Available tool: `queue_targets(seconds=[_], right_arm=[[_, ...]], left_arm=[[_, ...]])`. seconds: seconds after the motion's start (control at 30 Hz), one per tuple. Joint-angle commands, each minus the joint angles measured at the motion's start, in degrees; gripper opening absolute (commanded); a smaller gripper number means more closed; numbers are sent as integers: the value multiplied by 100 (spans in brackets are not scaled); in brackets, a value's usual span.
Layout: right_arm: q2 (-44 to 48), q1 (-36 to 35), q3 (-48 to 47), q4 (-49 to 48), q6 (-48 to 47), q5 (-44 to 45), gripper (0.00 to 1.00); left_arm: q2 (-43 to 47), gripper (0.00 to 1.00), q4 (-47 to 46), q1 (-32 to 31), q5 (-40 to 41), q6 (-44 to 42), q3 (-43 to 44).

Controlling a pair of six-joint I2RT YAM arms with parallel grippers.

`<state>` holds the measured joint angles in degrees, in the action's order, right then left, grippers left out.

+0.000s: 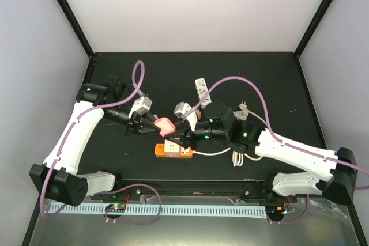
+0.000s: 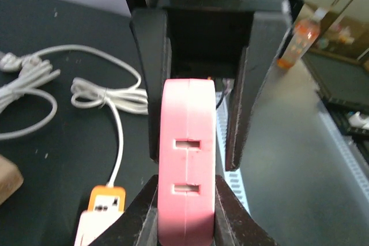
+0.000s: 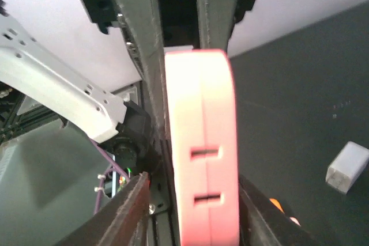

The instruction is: Insert the plug

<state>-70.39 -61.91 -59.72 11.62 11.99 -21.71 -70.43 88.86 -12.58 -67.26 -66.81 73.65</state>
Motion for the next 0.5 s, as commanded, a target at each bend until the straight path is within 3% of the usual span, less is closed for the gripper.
queue_targets(seconds=[0.0,0.17,0.23,0.3,0.33,0.37,0.47], right_arm=[[491,37,622,-1925,737,-88,33],[738,39,881,-2559,1033,-33,20],[710,39,855,-2629,1075,-108,11],[646,52,785,-2592,1087,-173,2],[592,48,723,-2470,1056,-204,1],[541,54,590,-2258,981,-219,1],[404,103,303,-1345,629,-190,1]], left_arm=[[-76,2,-1,27,-1338,110,170],[-14,3,-13,19,-1763,-35,-149],[3,10,-10,19,-1712,-117,-260],[22,37,-6,18,-1588,-214,-348],[64,68,-6,27,-1472,-276,-373],[103,83,-9,65,-1332,-334,-372],[270,89,-263,323,-729,-225,-202]])
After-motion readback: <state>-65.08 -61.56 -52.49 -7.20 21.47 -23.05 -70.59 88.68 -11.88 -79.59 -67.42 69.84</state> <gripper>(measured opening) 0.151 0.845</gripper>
